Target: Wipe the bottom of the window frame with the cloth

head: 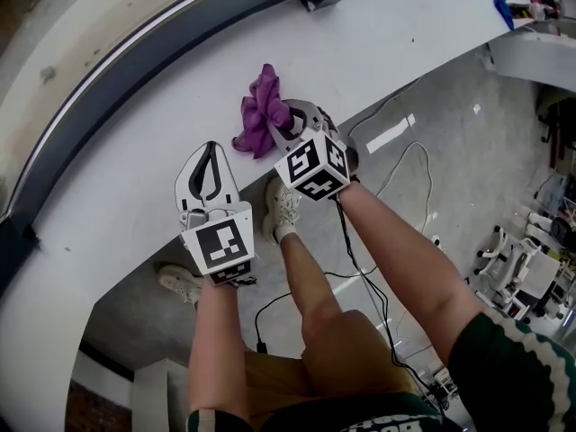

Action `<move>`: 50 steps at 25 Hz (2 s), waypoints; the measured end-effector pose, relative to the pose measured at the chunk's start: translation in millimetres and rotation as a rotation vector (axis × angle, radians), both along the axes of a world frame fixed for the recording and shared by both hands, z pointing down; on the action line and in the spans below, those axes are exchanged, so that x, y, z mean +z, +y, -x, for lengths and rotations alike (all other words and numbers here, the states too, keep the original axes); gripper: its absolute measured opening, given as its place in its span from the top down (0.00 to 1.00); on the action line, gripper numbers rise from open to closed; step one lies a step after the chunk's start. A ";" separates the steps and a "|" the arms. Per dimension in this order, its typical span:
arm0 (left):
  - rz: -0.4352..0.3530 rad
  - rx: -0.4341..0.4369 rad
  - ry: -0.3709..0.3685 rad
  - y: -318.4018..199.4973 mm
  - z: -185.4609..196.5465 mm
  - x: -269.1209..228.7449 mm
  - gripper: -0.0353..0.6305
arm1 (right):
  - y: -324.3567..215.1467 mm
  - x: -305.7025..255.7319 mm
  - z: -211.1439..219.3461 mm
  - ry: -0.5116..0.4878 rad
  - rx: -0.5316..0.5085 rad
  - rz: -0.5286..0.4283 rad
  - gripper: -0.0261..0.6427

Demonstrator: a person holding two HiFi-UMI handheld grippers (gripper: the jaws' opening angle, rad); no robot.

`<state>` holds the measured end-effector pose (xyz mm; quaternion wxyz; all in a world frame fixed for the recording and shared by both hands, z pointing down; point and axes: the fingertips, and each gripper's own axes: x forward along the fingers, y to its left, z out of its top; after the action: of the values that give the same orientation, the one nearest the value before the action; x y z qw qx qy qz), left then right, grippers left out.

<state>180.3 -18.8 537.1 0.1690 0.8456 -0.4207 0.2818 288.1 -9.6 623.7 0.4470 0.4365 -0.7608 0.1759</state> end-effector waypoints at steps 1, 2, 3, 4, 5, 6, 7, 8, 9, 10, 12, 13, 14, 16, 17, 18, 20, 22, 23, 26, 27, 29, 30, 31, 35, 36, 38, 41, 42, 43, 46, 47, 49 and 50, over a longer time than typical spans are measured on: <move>-0.002 -0.008 0.000 1.2 6.0 -0.4 0.94 | 0.5 0.0 5.6 0.007 -0.013 -0.004 0.81; -0.005 -0.017 0.000 2.1 12.0 -1.6 0.94 | 0.8 -0.5 10.6 0.017 -0.024 -0.010 0.81; -0.007 -0.027 0.001 2.8 18.5 -3.3 0.94 | 1.0 -1.3 15.6 0.025 -0.034 -0.014 0.81; -0.009 -0.038 0.002 3.4 25.6 -4.9 0.94 | 1.3 -2.3 21.0 0.029 -0.042 -0.015 0.81; -0.011 -0.048 0.002 4.2 33.4 -6.1 0.94 | 1.4 -3.1 27.0 0.030 -0.049 -0.016 0.81; -0.012 -0.058 0.002 5.2 41.5 -6.4 0.94 | 1.4 -3.4 33.2 0.032 -0.058 -0.017 0.81; -0.010 -0.069 0.000 6.4 49.5 -6.3 0.94 | 1.4 -3.3 39.1 0.034 -0.068 -0.017 0.81; -0.005 -0.080 -0.001 7.6 57.3 -6.2 0.94 | 1.3 -2.9 44.7 0.037 -0.078 -0.018 0.81; 0.001 -0.091 -0.002 8.5 64.5 -6.5 0.94 | 1.2 -2.4 50.3 0.040 -0.087 -0.018 0.81; 0.005 -0.100 -0.002 9.3 71.7 -6.6 0.94 | 1.0 -2.0 56.1 0.041 -0.094 -0.019 0.81; -0.002 -0.113 -0.006 11.6 87.7 -5.1 0.94 | 0.5 -1.8 69.1 0.040 -0.105 -0.023 0.81; -0.005 -0.122 -0.005 12.6 95.7 -5.1 0.94 | 0.7 -2.0 75.9 0.038 -0.108 -0.024 0.81; -0.007 -0.134 0.000 13.7 103.2 -5.6 0.94 | 1.1 -2.4 82.4 0.036 -0.109 -0.024 0.81; -0.010 -0.145 -0.002 16.3 117.4 -7.3 0.94 | 2.2 -3.4 94.5 0.034 -0.110 -0.024 0.81; -0.014 -0.144 -0.009 17.7 124.6 -8.0 0.94 | 2.5 -3.9 100.6 0.033 -0.112 -0.023 0.81; -0.017 -0.145 -0.014 19.2 131.8 -8.3 0.94 | 2.6 -4.3 107.0 0.031 -0.116 -0.023 0.81; -0.017 -0.156 -0.015 21.8 145.2 -8.1 0.94 | 2.5 -4.6 119.9 0.031 -0.128 -0.024 0.81; -0.012 -0.170 -0.017 23.3 155.8 -7.2 0.94 | 2.6 -3.6 131.0 0.030 -0.142 -0.023 0.81; -0.011 -0.176 -0.018 23.5 160.3 -6.7 0.94 | 2.7 -2.8 136.1 0.029 -0.150 -0.023 0.81; -0.017 -0.194 -0.019 25.6 176.9 -6.5 0.94 | 4.6 -1.8 153.9 0.024 -0.169 -0.023 0.81; -0.017 -0.198 -0.020 27.2 183.8 -7.0 0.94 | 5.8 -2.1 160.6 0.023 -0.170 -0.023 0.81; -0.016 -0.207 -0.021 30.0 197.0 -8.0 0.94 | 7.7 -2.9 173.7 0.021 -0.173 -0.022 0.81; -0.016 -0.213 -0.021 31.3 202.9 -8.6 0.94 | 8.6 -3.0 180.1 0.020 -0.178 -0.021 0.81; -0.017 -0.219 -0.021 32.8 208.3 -9.0 0.94 | 9.8 -2.9 186.6 0.019 -0.185 -0.019 0.81; -0.020 -0.241 -0.019 37.8 229.0 -10.2 0.94 | 12.4 -2.7 213.6 0.013 -0.217 -0.019 0.81; -0.021 -0.247 -0.020 38.9 234.6 -10.9 0.94 | 12.5 -3.0 220.2 0.011 -0.223 -0.022 0.81; -0.021 -0.257 -0.020 41.7 246.2 -11.7 0.94 | 12.7 -3.9 232.2 0.009 -0.227 -0.026 0.81; -0.012 -0.276 -0.024 46.6 266.7 -12.1 0.94 | 12.8 -4.8 248.2 0.009 -0.231 -0.028 0.81; -0.010 -0.285 -0.027 47.6 273.7 -12.9 0.94 | 12.6 -4.7 253.4 0.008 -0.235 -0.026 0.81; -0.009 -0.295 -0.029 48.2 280.2 -13.9 0.94 | 12.1 -4.4 258.5 0.007 -0.239 -0.024 0.81; -0.006 -0.319 -0.036 48.7 298.5 -14.9 0.94 | 9.9 -2.9 274.0 0.005 -0.250 -0.017 0.81; -0.005 -0.327 -0.040 48.4 305.3 -15.1 0.94 | 9.4 -2.5 280.7 0.003 -0.255 -0.014 0.81; -0.011 -0.339 -0.048 47.5 318.9 -17.8 0.94 | 10.5 -1.8 296.8 -0.001 -0.276 -0.008 0.81; -0.016 -0.346 -0.050 47.0 324.5 -19.8 0.94 | 11.7 -1.6 304.9 -0.004 -0.291 -0.003 0.81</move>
<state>-144.2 28.3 517.3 0.1975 0.7546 -0.5662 0.2663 -16.8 2.2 622.1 0.4656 0.3219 -0.8171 0.1090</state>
